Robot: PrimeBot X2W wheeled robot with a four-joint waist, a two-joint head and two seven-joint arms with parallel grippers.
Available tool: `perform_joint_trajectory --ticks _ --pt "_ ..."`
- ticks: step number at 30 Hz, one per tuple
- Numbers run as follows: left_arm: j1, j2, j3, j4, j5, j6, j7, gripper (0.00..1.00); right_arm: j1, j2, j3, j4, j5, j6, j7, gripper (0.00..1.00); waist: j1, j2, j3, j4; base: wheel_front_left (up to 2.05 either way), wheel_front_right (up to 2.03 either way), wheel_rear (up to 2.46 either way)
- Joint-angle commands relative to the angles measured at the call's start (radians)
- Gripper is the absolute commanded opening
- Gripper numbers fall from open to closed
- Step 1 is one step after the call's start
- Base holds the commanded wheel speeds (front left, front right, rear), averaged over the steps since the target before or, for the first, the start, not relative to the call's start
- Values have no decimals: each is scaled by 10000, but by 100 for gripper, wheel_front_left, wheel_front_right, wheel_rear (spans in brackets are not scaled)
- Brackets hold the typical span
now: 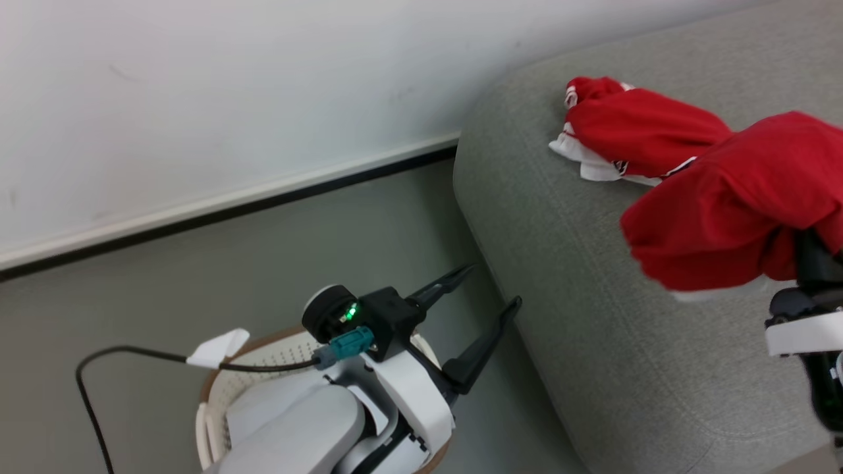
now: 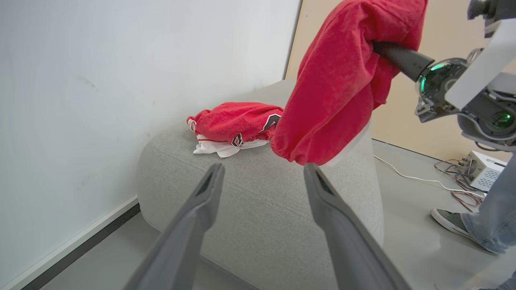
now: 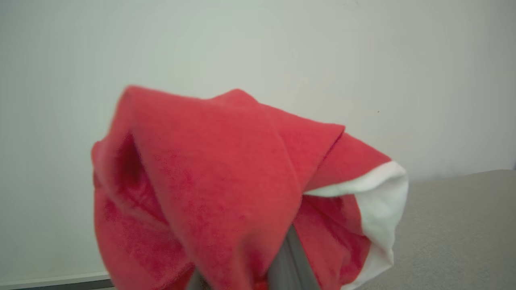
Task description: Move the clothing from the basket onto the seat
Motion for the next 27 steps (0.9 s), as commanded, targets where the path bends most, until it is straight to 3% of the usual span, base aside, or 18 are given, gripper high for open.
perform_joint_trajectory --ticks 1,6,15,27 --pt "-132 156 39 -77 191 -10 47 100 -189 16 -163 160 -166 -23 6 0 -1 -1 510 272 0 0 0" --pt "-462 469 90 -430 253 20 380 100 -823 160 -1133 607 -284 -23 5 0 -1 -1 1493 692 0 0 0" --pt "-1082 871 271 -1087 492 173 774 100 -1980 -475 -3162 1998 -512 -23 4 0 -1 -1 3064 1435 0 0 0" --pt "-1506 1212 456 -1561 642 305 926 100 -4051 -1888 -3540 4810 -171 -23 596 0 -1 -1 4383 1832 0 0 0"
